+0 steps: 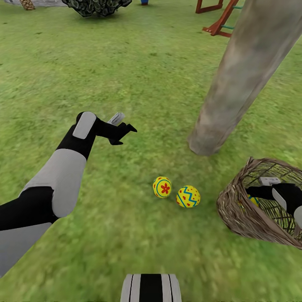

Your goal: Take the three Easter eggs out of the wicker basket on the lawn in the garden, then place them on the lawn next to a single tree (choose any tree) so that all three eggs are next to the same tree and none are left in the basket.

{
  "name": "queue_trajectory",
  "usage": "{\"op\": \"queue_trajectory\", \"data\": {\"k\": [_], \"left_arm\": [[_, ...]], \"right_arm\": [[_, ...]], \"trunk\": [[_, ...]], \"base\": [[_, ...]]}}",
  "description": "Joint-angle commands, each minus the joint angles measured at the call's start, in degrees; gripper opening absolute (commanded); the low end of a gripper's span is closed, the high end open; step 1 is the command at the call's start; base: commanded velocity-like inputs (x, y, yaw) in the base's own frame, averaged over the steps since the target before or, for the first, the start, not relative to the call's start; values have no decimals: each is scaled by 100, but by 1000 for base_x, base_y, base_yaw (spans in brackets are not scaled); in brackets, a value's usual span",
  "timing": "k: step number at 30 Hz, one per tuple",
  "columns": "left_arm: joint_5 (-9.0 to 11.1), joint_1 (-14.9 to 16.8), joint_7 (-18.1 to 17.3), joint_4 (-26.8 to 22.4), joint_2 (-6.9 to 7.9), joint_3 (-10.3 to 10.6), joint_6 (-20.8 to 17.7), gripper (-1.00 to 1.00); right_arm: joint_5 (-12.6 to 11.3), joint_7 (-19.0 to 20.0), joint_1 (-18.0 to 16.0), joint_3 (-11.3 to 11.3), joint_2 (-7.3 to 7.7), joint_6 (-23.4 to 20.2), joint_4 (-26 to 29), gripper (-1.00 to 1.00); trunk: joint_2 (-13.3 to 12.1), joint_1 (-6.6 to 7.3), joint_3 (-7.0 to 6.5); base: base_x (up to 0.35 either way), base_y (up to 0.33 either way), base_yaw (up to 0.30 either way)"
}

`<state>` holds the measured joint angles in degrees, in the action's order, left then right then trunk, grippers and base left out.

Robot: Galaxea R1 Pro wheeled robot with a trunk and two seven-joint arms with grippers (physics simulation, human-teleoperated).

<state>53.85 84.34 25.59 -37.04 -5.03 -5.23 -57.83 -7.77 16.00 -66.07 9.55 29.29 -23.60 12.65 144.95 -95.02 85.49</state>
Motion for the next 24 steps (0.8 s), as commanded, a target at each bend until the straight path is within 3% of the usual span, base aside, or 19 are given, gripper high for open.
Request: {"op": "queue_trajectory", "data": {"k": [1, 4, 19, 24], "left_arm": [[56, 3, 60, -5, -7, -31, -17, 100], [56, 3, 60, -5, -7, -31, -17, 100], [56, 3, 60, 4, -6, -26, -23, 100], [56, 3, 60, 6, -7, 2, -18, 100]], "right_arm": [[-58, 1, -2, 47, 6, -31, 7, 100], [-58, 2, -2, 47, 6, -31, 5, 100], [-58, 52, -2, 47, 6, -25, 4, 100], [-64, 44, -2, 47, 6, -22, 6, 100]], "trunk": [[3, -1, 27], [7, -9, 93], [7, -9, 93], [11, -16, 160]], "base": [[0, 0, 0], [0, 0, 0], [0, 0, 0], [0, 0, 0]]}}
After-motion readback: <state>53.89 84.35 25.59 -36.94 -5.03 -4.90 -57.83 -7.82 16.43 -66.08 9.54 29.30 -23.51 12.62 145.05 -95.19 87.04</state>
